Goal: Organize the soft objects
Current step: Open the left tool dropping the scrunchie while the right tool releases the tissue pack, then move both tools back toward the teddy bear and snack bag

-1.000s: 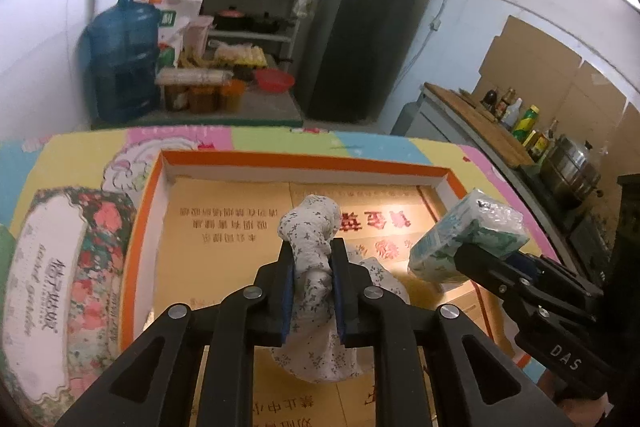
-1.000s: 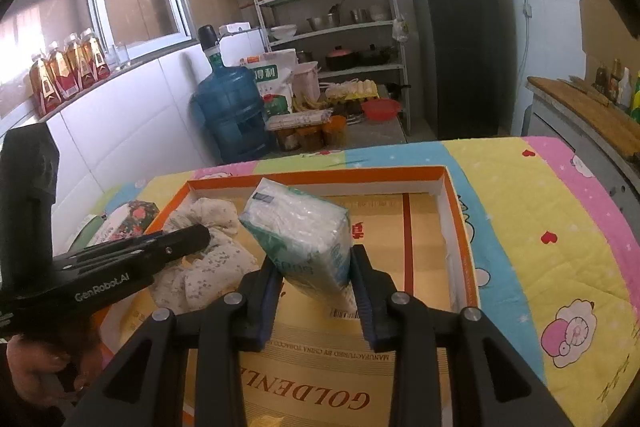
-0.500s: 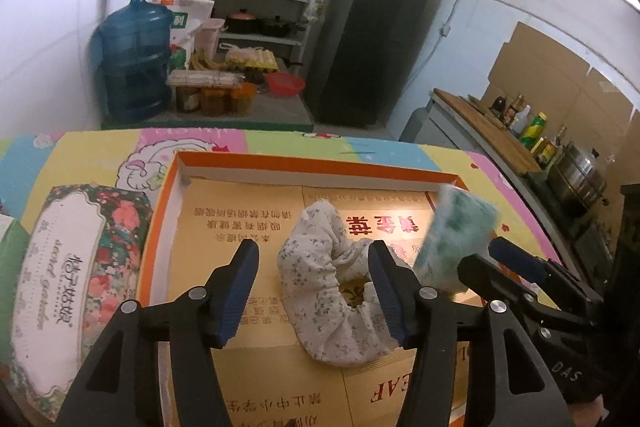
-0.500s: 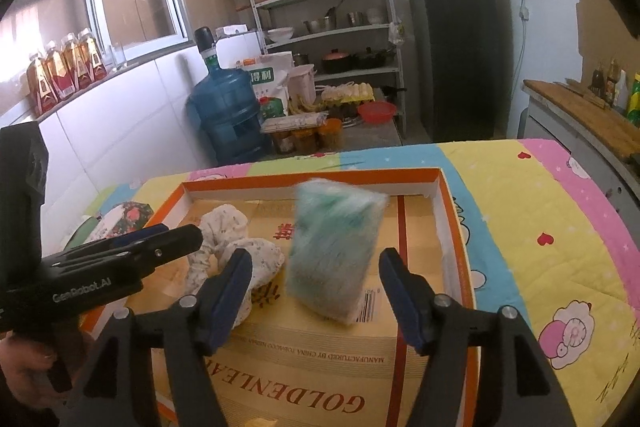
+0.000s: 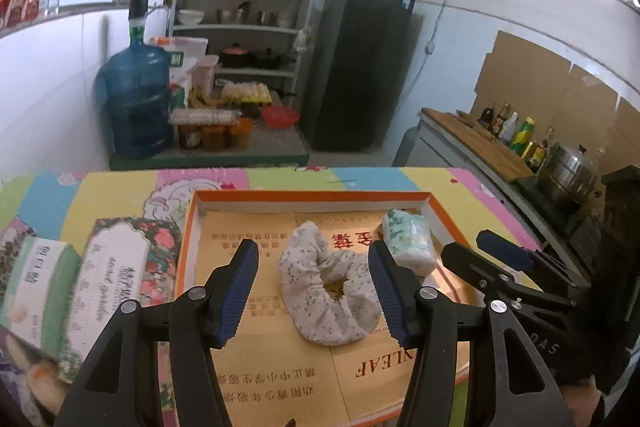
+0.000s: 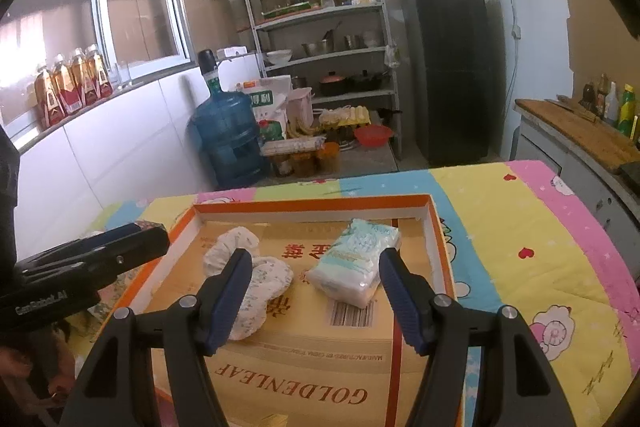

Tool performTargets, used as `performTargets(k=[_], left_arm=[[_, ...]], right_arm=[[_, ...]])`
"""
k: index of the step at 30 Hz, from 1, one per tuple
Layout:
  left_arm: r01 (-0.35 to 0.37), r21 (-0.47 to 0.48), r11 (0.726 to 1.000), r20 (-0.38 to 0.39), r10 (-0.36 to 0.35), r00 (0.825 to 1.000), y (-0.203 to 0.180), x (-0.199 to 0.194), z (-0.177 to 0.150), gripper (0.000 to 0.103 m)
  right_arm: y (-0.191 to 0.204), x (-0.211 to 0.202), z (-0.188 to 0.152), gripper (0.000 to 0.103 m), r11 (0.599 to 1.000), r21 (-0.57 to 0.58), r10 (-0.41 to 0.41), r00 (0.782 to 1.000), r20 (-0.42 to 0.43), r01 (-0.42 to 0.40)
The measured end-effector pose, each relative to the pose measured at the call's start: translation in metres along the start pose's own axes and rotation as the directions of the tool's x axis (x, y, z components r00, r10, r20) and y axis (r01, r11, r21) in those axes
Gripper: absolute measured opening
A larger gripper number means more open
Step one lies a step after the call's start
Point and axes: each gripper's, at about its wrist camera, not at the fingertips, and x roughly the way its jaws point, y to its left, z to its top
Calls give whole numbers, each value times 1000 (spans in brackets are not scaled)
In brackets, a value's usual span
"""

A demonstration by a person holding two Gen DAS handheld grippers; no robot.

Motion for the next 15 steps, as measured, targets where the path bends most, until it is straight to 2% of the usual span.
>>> performTargets(k=[15], left_arm=[[-13,12,1000,108,12,994,15,-75,-4,59]], right_arm=[[48,-39,8,66,998,-50,32,998,56,-29]])
